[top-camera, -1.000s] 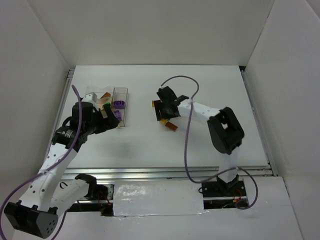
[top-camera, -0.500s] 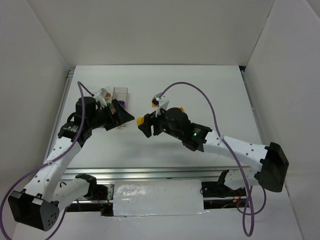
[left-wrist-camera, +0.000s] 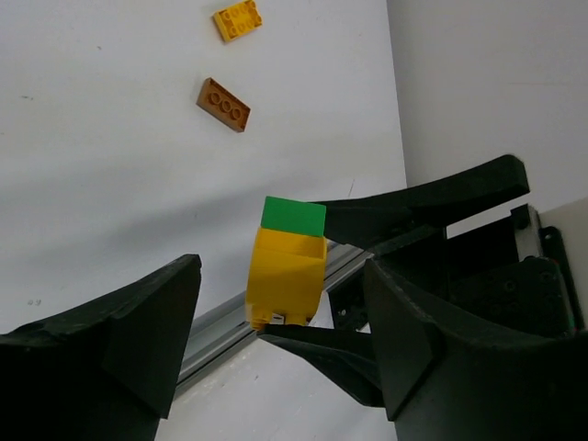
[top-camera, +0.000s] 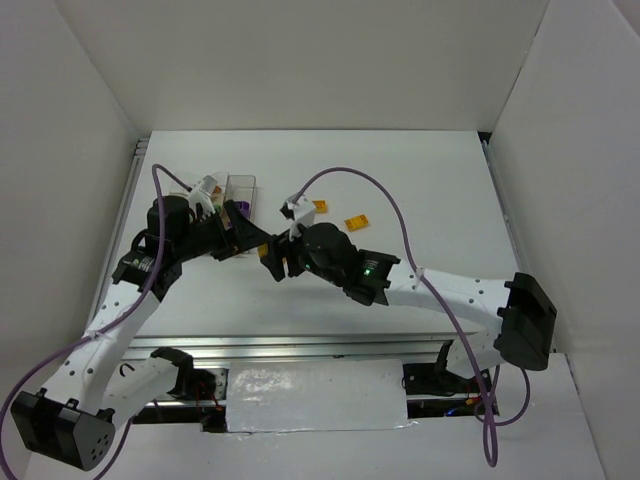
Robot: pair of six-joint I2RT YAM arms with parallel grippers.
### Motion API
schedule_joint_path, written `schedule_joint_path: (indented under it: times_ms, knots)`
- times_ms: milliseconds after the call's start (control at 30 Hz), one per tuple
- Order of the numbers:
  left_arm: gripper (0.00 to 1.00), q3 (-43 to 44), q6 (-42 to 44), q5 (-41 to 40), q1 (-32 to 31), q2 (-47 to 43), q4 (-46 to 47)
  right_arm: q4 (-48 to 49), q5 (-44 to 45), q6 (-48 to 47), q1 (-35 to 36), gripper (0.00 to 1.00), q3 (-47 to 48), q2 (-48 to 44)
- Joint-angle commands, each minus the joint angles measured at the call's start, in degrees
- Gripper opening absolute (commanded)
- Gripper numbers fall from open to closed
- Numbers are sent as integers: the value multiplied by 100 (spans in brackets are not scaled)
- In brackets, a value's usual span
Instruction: Sort the legos into containers by color
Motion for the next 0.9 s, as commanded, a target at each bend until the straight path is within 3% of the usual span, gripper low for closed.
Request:
schedule_joint_path:
  times_ms: [0,167,300,333,367,433,467,533,567,633,867]
  knots:
    - [82,-97,-92,215,-81,-78,317,266,212,-86,58,7,535,166]
    - [63,-123,-4,215,-152,-26,291,335,151,-69,50,7,747,272]
    - [57,-246,14,521,-161,62,483,336,-7,-86,58,8,808,272]
    - [49,-281,14,610,-161,88,675,318,-42,-86,50,8,869,324]
    - [29,-325,22,698,-161,123,764,275,-95,-69,58,8,887,342]
    - [14,-334,84,865,-161,167,888,318,-209,-51,58,9,853,343]
    - [0,-317,119,900,-169,220,932,423,-305,-25,58,13,809,325]
    - [0,-317,207,944,-161,238,950,537,-552,1,50,25,678,238]
    - [0,-317,233,962,-161,229,1002,651,-640,10,41,53,616,193]
    - [0,-317,260,962,-161,142,1072,731,-886,28,-3,70,458,53]
    - [0,-115,400,760,-161,-175,1020,732,-1386,-103,-144,84,9,-334]
